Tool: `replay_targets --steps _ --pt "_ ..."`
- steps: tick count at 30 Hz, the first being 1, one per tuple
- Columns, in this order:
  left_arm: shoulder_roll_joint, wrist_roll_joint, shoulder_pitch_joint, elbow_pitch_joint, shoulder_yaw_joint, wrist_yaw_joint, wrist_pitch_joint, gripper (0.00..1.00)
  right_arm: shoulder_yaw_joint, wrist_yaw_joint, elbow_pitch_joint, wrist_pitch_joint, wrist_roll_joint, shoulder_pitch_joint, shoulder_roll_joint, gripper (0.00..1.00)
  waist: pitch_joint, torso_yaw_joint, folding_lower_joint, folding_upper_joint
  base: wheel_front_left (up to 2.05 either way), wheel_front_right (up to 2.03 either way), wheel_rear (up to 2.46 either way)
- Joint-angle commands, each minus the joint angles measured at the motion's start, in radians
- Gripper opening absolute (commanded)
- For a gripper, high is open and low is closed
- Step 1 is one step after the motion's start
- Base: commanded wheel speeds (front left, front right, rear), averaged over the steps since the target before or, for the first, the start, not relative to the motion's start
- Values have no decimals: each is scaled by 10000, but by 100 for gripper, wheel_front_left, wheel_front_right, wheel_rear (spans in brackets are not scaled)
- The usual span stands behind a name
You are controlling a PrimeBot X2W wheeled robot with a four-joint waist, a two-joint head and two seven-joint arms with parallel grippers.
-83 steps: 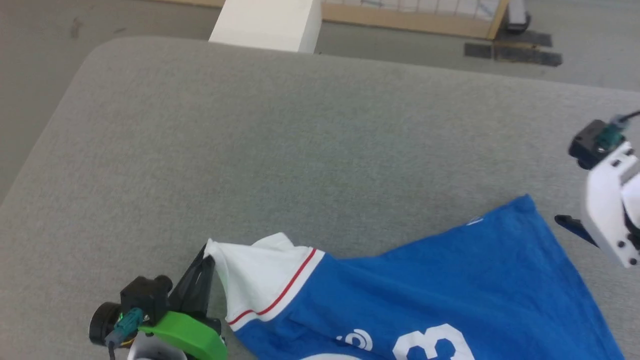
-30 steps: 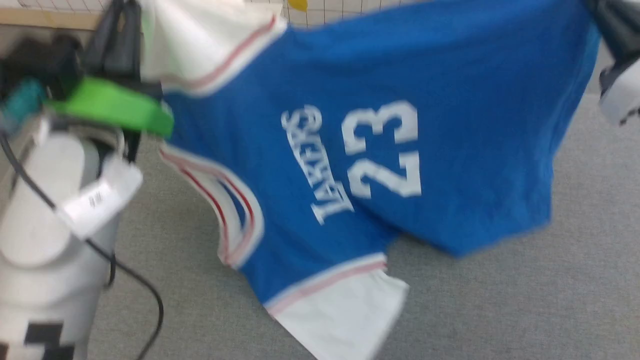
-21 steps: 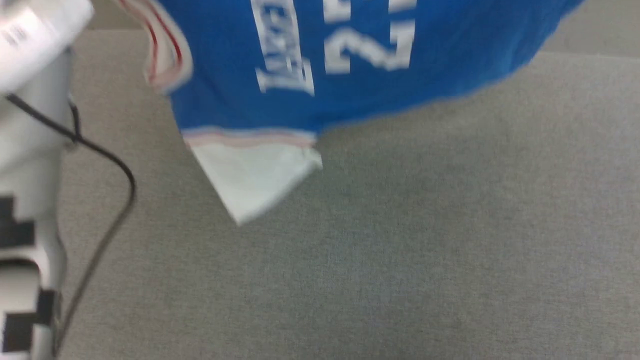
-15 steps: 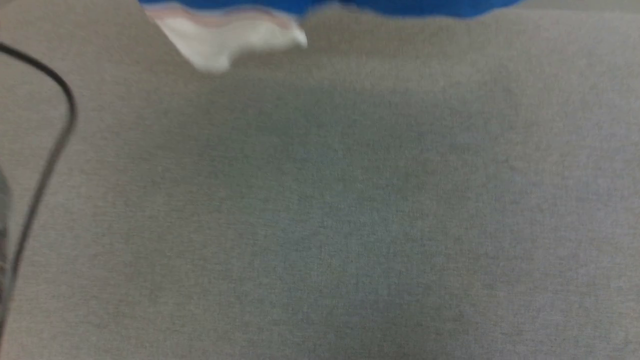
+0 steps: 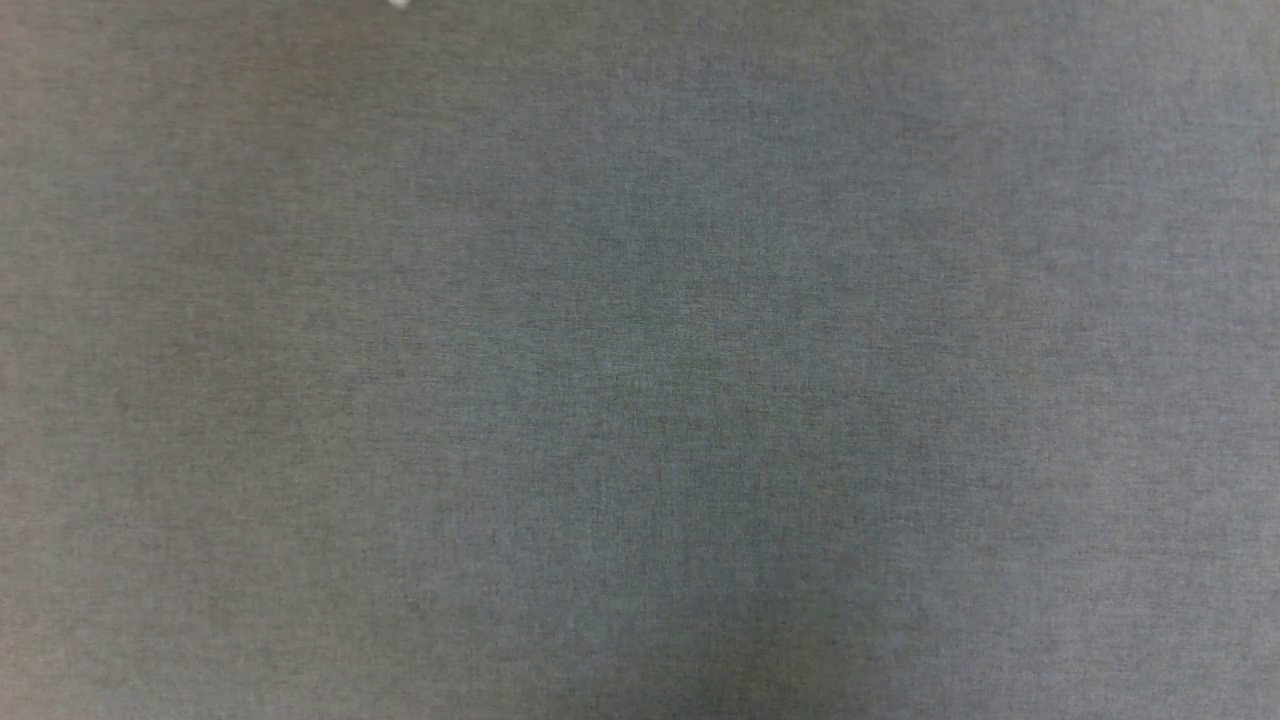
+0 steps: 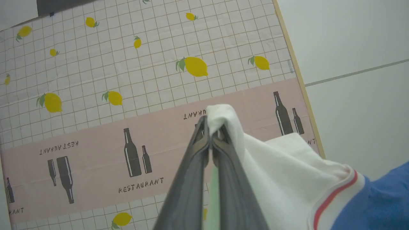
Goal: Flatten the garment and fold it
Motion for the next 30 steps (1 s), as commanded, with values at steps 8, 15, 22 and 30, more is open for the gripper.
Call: replay_targets --steps 8,15,22,30 --pt "-96 -141 2395 -239 27 -183 -127 0 1044 -15 1234 -943 860 1756 387 0 -37 -50 -2 -1 0 0 0" --pt "-26 -201 6091 -1975 615 -227 -130 0 2188 -15 1715 -1490 1452 3566 418 0 -1012 0 -2 -1 0 0 0" --pt "-195 -187 10113 -3633 1059 -210 -130 0 3173 -15 1316 -1714 2410 5806 -203 0 -2546 245 -2 -1 0 0 0" --pt "-386 -320 14448 -4485 1110 -47 -131 0 4319 -15 162 -1537 3428 8953 -1031 0 -4155 289 -2 -1 0 0 0"
